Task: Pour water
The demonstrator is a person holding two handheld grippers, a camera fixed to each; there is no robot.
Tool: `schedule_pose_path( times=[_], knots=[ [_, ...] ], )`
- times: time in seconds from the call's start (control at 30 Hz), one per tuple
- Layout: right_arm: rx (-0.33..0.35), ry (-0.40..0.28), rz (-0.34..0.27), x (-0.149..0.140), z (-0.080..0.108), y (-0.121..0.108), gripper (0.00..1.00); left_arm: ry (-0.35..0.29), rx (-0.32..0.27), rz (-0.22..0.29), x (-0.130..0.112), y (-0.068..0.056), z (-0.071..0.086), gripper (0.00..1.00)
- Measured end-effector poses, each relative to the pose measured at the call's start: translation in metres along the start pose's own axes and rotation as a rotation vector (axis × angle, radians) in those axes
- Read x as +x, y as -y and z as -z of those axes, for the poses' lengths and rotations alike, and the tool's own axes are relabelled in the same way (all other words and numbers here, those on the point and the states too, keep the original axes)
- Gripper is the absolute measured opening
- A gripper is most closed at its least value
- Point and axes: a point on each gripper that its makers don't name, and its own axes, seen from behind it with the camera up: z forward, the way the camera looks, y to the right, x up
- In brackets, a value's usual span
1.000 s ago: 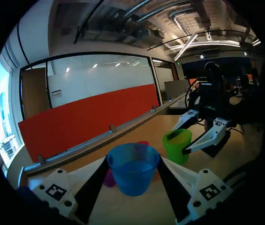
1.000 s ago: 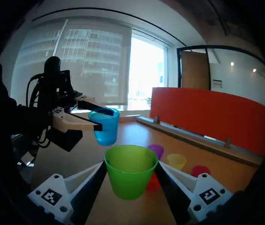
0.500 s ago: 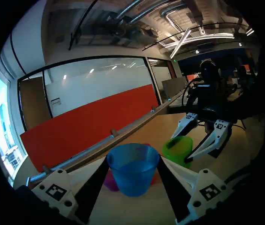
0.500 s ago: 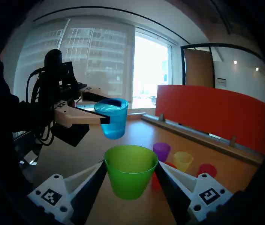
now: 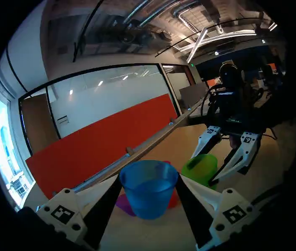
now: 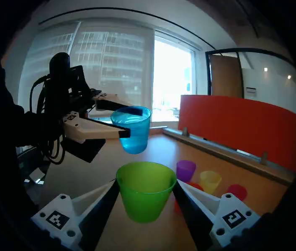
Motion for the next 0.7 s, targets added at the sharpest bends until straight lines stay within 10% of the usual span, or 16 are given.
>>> schedule_pose_path(
  times=[0.7],
  knots=[
    [0.045, 0.005, 0.017, 0.001, -0.006, 0.017, 0.91, -0.004, -0.001, -0.099, 0.008, -0.002, 0.001, 0.87]
  ],
)
